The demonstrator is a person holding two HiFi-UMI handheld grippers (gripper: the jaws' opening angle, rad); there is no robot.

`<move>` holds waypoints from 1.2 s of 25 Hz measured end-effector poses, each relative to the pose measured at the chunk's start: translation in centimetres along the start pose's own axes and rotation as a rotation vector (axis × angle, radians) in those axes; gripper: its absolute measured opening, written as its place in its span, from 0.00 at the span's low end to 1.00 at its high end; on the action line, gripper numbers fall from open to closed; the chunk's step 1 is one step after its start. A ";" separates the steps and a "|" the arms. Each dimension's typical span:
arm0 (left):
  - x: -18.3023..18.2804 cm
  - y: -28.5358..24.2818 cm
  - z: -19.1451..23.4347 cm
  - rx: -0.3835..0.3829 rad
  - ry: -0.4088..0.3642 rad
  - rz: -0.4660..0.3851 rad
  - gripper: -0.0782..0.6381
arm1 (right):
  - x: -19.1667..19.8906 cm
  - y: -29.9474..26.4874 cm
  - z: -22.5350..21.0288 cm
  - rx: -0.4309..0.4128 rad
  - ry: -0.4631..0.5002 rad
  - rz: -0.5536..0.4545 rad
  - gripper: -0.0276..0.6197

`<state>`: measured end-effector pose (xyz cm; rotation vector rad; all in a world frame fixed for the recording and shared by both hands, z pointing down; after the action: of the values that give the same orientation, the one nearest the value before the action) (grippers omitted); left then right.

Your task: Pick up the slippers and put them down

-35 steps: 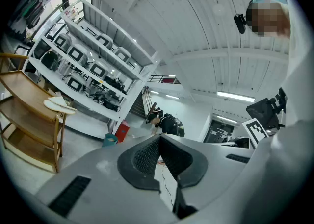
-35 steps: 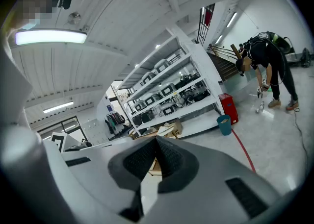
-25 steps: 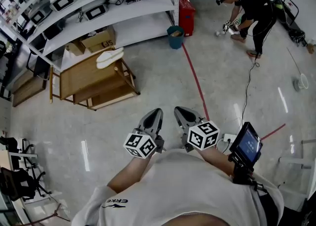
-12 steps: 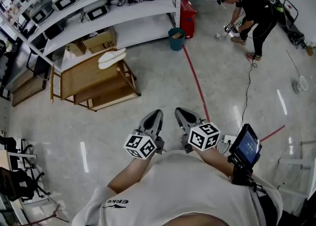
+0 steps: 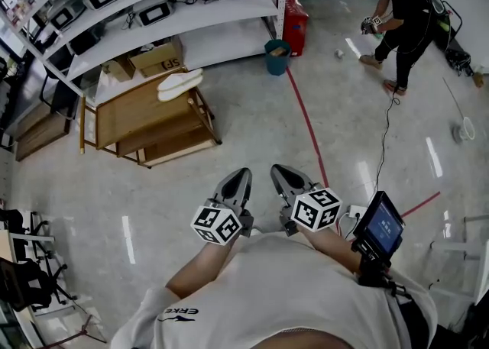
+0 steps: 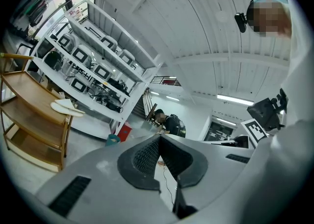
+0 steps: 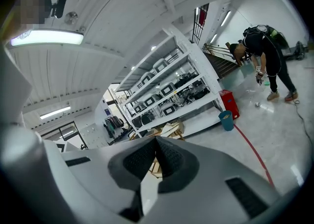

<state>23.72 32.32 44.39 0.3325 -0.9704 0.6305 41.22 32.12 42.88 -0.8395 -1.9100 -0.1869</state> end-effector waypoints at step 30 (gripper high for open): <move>-6.1 -9.0 7.1 -0.115 -0.031 -0.091 0.11 | -7.8 -12.2 -5.3 -0.145 0.052 0.027 0.05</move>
<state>22.20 19.50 43.18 0.2838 -1.0111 0.4856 39.51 16.88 41.62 -0.9469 -1.8522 -0.3310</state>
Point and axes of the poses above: the fingertips, and each gripper's own axes: y backward along the fingers, z to its left, x out of its underside, the point moved 8 cm from there along y, backward along the fingers, and after that the axes turned 2 degrees about y, right-handed, at the moved point
